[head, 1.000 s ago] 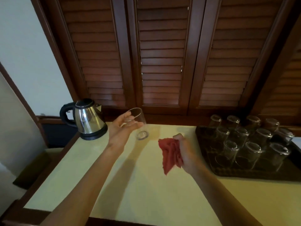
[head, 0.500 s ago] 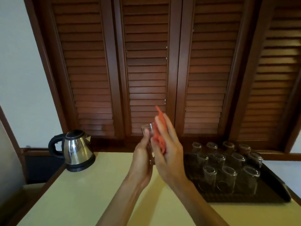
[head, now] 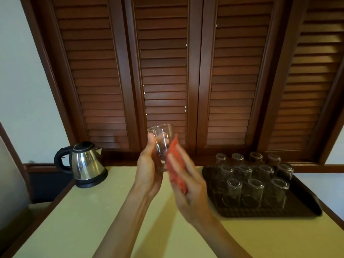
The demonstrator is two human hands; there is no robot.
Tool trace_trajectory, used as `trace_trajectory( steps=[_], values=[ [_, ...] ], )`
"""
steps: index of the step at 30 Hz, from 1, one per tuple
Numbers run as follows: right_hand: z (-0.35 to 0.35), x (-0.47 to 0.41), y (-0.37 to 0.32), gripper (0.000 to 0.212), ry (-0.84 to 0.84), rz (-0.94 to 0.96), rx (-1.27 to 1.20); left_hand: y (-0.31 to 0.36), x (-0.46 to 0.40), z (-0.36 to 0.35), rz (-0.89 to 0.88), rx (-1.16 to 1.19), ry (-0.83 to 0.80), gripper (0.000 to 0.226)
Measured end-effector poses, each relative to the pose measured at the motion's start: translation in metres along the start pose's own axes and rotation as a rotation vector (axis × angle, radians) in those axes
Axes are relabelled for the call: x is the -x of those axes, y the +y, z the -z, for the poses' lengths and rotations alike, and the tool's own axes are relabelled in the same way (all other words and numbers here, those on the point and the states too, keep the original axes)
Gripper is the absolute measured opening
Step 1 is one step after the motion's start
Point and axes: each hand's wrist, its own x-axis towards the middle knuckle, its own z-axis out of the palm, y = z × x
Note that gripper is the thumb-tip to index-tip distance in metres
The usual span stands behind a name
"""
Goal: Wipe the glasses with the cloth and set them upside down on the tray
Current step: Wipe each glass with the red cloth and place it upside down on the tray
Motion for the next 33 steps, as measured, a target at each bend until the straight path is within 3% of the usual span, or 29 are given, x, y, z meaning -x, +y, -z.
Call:
trace_trajectory(
  steps=[3,7,12,16,20,22,25,29,33],
  values=[
    [0.006,-0.033,-0.006,0.048,0.075,-0.081,-0.060,-0.013,0.008,-0.006,0.040,-0.068,-0.002,0.058],
    [-0.008,-0.002,-0.006,0.046,-0.050,0.021,0.044,-0.002,0.005,-0.006,0.024,0.038,0.069,0.056],
    [0.005,-0.039,-0.004,0.050,0.084,-0.200,-0.177,-0.014,0.015,-0.016,-0.012,-0.177,0.017,0.056],
    [-0.002,-0.018,-0.006,0.063,-0.054,-0.108,-0.135,-0.002,0.004,-0.009,-0.035,-0.068,0.063,0.061],
    [0.004,-0.031,0.003,0.044,0.078,-0.249,-0.290,-0.014,0.011,-0.012,-0.100,-0.314,0.065,0.049],
    [0.003,-0.037,0.000,0.041,0.084,-0.196,-0.191,-0.022,0.013,-0.013,-0.034,-0.280,0.079,0.039],
    [-0.010,-0.006,0.001,0.045,0.011,-0.081,-0.068,-0.010,0.008,-0.006,0.005,-0.145,0.147,0.046],
    [0.003,-0.023,0.000,0.057,0.166,-0.396,-0.368,-0.014,0.014,-0.014,-0.058,-0.295,0.058,0.057],
    [-0.004,-0.017,-0.007,0.046,0.111,-0.234,-0.274,-0.002,0.006,-0.011,-0.073,-0.171,0.091,0.060]
  ],
)
